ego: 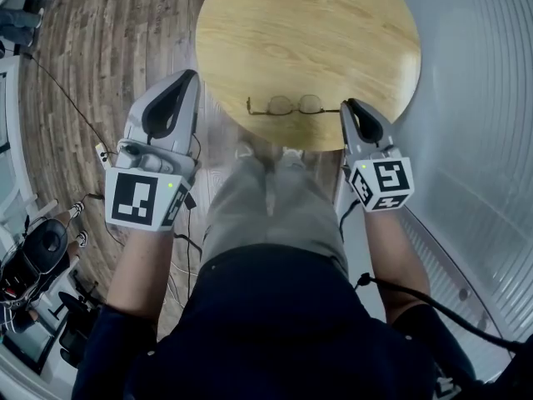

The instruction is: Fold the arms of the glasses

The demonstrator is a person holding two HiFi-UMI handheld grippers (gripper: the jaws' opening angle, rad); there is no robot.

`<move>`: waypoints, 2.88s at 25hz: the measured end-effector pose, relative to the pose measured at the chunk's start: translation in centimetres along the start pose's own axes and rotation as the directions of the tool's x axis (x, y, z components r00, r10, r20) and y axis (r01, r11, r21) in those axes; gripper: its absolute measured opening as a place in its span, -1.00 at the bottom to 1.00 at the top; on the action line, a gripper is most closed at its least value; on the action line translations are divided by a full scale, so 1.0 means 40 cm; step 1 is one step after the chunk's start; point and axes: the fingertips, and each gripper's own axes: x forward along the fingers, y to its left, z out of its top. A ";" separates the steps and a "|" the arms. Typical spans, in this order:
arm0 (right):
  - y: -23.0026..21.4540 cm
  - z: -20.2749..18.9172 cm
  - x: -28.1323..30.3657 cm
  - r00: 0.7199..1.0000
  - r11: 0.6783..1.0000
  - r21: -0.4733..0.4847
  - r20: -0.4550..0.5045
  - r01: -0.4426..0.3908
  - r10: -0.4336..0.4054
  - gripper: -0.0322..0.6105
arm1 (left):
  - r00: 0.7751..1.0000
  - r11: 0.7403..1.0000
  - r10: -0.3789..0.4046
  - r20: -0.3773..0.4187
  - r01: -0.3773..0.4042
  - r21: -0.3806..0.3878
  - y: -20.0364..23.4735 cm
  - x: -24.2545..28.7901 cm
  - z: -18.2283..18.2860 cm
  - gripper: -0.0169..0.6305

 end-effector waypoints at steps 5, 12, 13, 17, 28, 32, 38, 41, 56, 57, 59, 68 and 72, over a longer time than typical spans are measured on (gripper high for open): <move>0.003 0.007 -0.009 1.000 1.000 -0.006 -0.005 0.007 -0.007 -0.81 | 1.000 1.000 0.005 0.002 -0.005 -0.004 0.008 -0.012 0.012 -0.94; 0.012 -0.002 0.003 1.000 1.000 -0.018 -0.013 0.004 -0.004 -0.82 | 1.000 1.000 0.006 0.001 -0.006 -0.005 0.015 -0.013 0.001 -0.94; 0.013 -0.008 0.005 1.000 1.000 -0.018 -0.012 0.004 -0.004 -0.82 | 1.000 1.000 0.007 0.001 -0.007 -0.004 0.015 -0.013 -0.005 -0.94; 0.017 -0.018 0.011 1.000 1.000 -0.027 -0.015 0.007 -0.007 -0.82 | 1.000 1.000 0.008 0.007 -0.008 -0.003 0.018 -0.019 -0.015 -0.94; 0.041 -0.015 0.019 0.999 0.999 -0.045 -0.028 0.022 -0.023 -0.82 | 1.000 1.000 0.003 0.012 -0.003 -0.006 0.038 -0.046 -0.019 -0.94; 0.050 -0.018 0.023 0.999 0.998 -0.055 -0.031 0.024 -0.026 -0.82 | 1.000 1.000 0.001 0.013 -0.001 -0.007 0.042 -0.053 -0.023 -0.94; 0.066 -0.023 0.025 0.999 0.997 -0.079 -0.033 0.026 -0.029 -0.82 | 1.000 1.000 0.006 0.014 -0.006 -0.012 0.051 -0.069 -0.031 -0.94; 0.067 -0.032 0.029 0.999 0.997 -0.078 -0.034 0.028 -0.030 -0.82 | 1.000 1.000 0.007 0.012 -0.007 -0.012 0.053 -0.073 -0.041 -0.94; 0.112 -0.018 0.060 0.998 0.991 -0.136 -0.056 0.016 -0.024 -0.82 | 1.000 0.999 -0.012 0.009 0.012 -0.032 0.078 -0.093 -0.051 -0.94; 0.111 -0.020 0.067 0.998 0.991 -0.136 -0.057 0.014 -0.022 -0.82 | 1.000 0.999 -0.012 0.010 0.012 -0.031 0.082 -0.089 -0.052 -0.94; 0.111 -0.025 0.082 0.998 0.990 -0.139 -0.060 0.006 -0.015 -0.81 | 1.000 1.000 -0.013 0.011 0.013 -0.028 0.089 -0.081 -0.056 -0.94; 0.152 -0.042 0.102 0.997 0.985 -0.174 -0.074 -0.012 -0.001 -0.81 | 1.000 1.000 -0.015 0.009 0.015 -0.014 0.111 -0.105 -0.057 -0.94; 0.175 -0.040 0.107 0.997 0.983 -0.181 -0.083 -0.016 0.001 -0.81 | 1.000 1.000 -0.018 0.007 0.018 -0.012 0.126 -0.118 -0.048 -0.94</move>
